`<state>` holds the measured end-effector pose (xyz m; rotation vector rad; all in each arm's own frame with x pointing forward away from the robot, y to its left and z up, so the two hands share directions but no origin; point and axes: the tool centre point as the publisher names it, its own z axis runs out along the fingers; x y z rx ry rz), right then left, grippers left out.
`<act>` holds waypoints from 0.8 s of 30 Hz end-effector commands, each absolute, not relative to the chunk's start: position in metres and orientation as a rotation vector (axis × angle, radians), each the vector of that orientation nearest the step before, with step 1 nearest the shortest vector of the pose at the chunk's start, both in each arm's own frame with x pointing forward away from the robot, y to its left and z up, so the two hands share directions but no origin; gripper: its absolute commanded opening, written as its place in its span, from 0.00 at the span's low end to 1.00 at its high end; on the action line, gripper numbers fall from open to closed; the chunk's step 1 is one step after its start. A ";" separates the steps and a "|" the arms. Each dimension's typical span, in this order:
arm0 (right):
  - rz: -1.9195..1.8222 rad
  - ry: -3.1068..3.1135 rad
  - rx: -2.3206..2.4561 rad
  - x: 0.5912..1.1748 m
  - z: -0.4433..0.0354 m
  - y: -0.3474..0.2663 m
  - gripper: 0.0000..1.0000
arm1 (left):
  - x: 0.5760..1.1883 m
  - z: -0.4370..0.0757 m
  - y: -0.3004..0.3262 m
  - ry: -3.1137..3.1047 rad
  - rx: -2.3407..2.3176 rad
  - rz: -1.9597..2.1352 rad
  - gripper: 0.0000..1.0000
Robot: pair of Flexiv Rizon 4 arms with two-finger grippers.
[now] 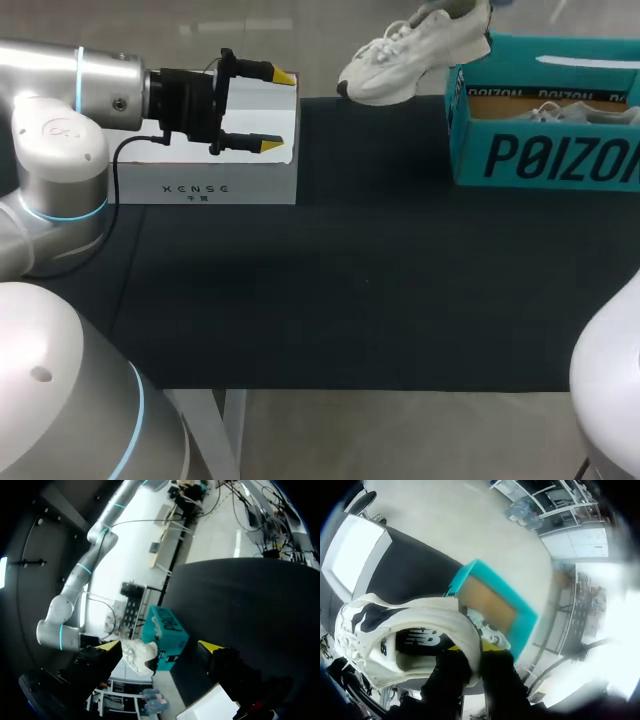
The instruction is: Take the shoe out of the shoebox, open the shoe tongue, remove and reinsert the insole, then place the shoe into the shoebox
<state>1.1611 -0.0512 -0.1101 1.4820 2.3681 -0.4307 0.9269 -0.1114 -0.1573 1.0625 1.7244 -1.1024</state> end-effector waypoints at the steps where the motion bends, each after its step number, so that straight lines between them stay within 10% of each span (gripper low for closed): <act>1: -0.362 2.487 1.582 1.186 -0.101 -0.083 0.00 | 0.926 -0.156 -0.111 1.728 1.065 -1.100 1.00; 24: -0.353 2.100 1.964 1.215 -0.093 -0.184 0.00 | 0.926 -0.156 -0.111 1.728 1.065 -1.100 1.00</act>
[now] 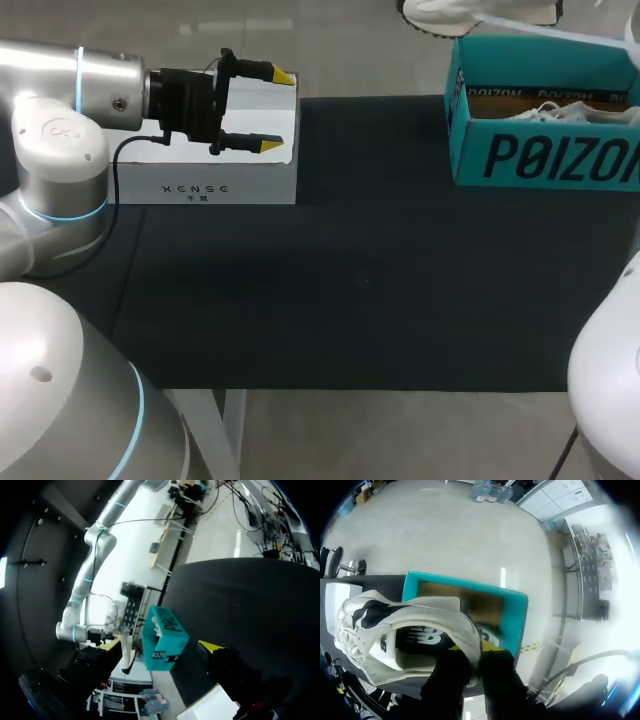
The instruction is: Take the shoe out of the shoebox, open the shoe tongue, remove and reinsert the insole, then place the shoe into the shoebox
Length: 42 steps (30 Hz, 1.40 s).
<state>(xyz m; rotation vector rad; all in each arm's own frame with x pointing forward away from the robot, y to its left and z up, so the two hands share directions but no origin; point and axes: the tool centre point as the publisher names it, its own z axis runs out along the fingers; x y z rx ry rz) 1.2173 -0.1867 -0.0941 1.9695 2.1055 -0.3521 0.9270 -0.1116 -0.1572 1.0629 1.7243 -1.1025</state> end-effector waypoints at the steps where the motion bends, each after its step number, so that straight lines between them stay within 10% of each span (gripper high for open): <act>1: -0.353 2.100 1.964 1.215 -0.093 -0.184 0.00 | 0.926 -0.156 -0.111 1.728 1.065 -1.100 1.00; 42: -0.312 1.718 2.219 1.194 -0.178 -0.329 0.00 | 0.926 -0.156 -0.111 1.728 1.065 -1.100 1.00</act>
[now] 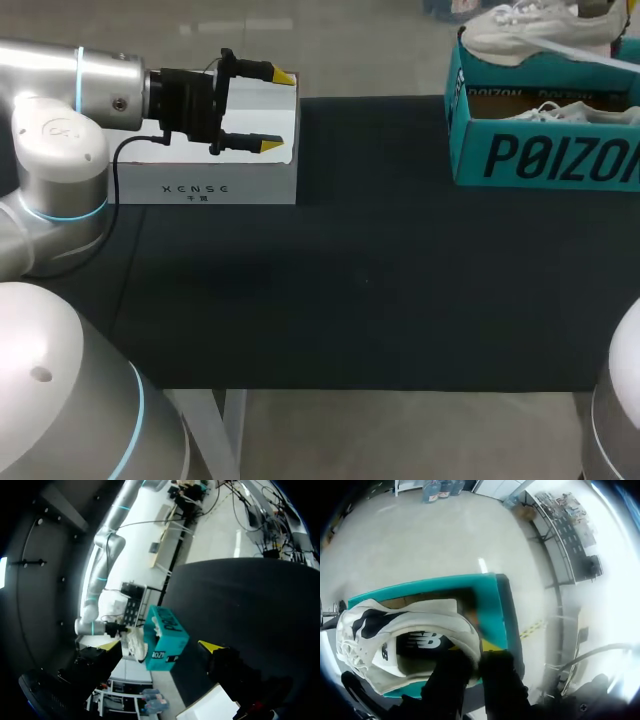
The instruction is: Take the shoe out of the shoebox, open the shoe tongue, remove and reinsert the insole, then place the shoe into the shoebox
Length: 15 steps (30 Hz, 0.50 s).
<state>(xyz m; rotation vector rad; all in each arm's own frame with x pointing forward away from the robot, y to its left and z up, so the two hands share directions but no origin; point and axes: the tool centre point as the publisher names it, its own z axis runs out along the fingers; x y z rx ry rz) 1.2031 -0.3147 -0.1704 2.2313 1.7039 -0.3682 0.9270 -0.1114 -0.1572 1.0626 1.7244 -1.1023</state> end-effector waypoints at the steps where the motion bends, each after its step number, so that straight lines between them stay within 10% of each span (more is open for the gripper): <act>1: -0.311 1.719 2.216 1.194 -0.180 -0.332 0.00 | 0.926 -0.156 -0.111 1.728 1.065 -1.100 1.00; 15: -0.323 1.704 2.191 1.203 -0.218 -0.347 0.00 | 0.926 -0.156 -0.111 1.728 1.065 -1.100 1.00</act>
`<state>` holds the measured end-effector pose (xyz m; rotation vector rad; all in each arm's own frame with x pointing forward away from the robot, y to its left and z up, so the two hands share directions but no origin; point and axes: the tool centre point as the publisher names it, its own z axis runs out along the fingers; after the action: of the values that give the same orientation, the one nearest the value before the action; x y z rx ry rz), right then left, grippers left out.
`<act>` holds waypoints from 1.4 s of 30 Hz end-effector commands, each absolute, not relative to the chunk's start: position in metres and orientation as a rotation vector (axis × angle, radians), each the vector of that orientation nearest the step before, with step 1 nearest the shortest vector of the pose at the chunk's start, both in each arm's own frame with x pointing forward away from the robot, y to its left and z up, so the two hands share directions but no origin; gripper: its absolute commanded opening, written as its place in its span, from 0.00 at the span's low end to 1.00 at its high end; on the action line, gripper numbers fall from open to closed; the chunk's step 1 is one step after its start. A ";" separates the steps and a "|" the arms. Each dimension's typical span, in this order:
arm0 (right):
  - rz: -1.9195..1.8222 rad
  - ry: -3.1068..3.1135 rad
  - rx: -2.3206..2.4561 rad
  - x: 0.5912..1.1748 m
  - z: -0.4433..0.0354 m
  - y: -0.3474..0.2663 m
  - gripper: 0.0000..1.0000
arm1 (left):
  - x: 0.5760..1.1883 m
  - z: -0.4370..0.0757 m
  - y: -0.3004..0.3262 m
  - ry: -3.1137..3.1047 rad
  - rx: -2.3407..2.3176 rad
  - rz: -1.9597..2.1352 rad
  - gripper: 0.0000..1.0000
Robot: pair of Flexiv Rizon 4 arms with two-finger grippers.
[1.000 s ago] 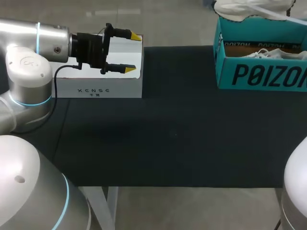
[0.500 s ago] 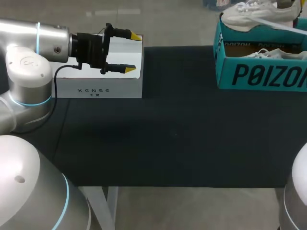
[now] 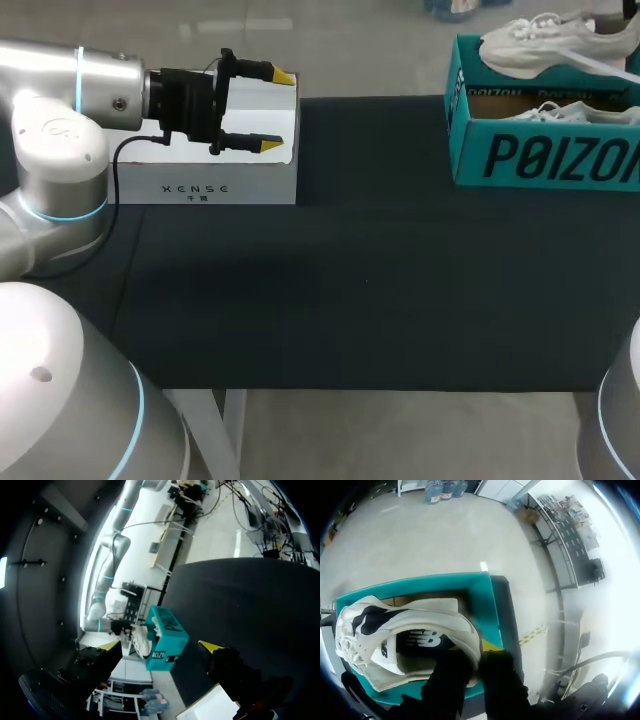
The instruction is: Take the shoe out of the shoebox, open the shoe tongue, remove and reinsert the insole, then place the shoe into the shoebox
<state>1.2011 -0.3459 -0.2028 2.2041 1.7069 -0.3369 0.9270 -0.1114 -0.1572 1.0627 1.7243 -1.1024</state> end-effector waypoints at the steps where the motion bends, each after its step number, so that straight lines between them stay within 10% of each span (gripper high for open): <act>1: -0.322 1.705 2.189 1.204 -0.220 -0.348 0.00 | 0.926 -0.156 -0.111 1.728 1.065 -1.100 1.00; 42: -0.516 1.750 2.246 1.235 -0.317 -0.373 0.00 | 0.926 -0.156 -0.111 1.728 1.065 -1.100 1.00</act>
<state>1.2063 -0.3686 -0.3106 2.1399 1.7270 -0.3584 0.9270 -0.1115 -0.1572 1.0628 1.7243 -1.1024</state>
